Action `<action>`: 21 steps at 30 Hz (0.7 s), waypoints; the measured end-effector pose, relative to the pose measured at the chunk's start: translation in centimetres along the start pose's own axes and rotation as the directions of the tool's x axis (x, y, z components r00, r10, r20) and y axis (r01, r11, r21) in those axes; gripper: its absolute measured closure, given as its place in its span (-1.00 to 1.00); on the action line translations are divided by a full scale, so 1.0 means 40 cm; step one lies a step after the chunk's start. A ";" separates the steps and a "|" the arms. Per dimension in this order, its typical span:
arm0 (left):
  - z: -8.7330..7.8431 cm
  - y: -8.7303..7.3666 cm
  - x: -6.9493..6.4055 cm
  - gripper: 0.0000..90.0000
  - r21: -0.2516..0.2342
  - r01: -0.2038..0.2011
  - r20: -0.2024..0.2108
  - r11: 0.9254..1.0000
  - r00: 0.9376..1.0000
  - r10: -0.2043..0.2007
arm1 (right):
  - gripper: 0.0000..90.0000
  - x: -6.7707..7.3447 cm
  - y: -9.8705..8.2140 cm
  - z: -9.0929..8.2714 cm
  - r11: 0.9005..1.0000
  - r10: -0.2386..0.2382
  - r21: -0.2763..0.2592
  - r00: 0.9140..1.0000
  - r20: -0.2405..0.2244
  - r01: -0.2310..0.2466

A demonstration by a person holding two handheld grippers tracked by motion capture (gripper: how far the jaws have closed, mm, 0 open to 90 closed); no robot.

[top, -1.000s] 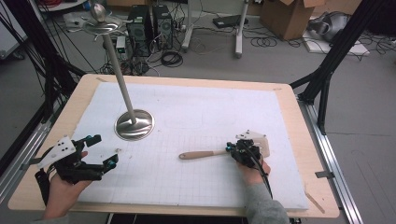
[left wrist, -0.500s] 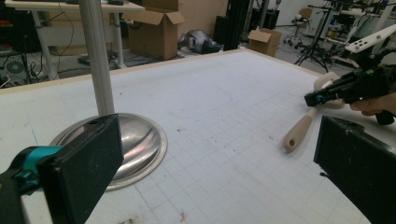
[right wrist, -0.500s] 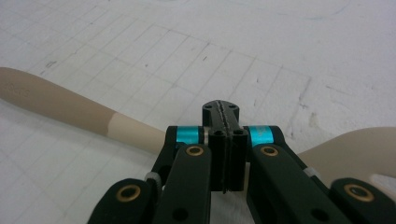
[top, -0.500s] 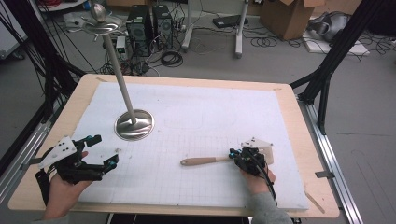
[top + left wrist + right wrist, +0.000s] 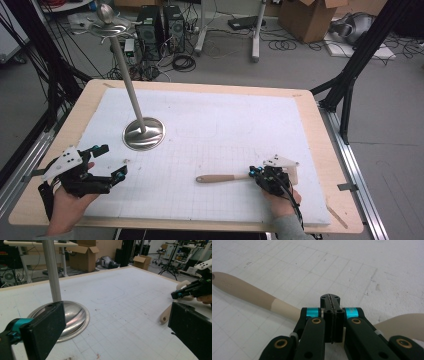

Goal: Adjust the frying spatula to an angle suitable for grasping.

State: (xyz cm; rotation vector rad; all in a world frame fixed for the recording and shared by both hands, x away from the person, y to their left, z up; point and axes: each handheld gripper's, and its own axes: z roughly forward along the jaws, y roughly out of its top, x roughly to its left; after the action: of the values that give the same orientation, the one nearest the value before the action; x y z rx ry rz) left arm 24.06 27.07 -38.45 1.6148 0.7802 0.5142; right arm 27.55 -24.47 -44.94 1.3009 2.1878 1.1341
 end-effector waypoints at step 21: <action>0.002 -0.004 0.003 -0.96 0.006 0.004 -0.005 1.000 1.000 -0.004 | 1.00 0.127 0.016 0.017 0.986 -0.164 -0.020 0.971 -0.171 0.163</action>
State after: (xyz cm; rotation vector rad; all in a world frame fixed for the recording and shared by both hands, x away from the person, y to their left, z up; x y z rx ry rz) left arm 24.16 27.14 -38.65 1.6181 0.7887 0.5135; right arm 25.73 -19.66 -44.38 1.0307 2.3628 1.2270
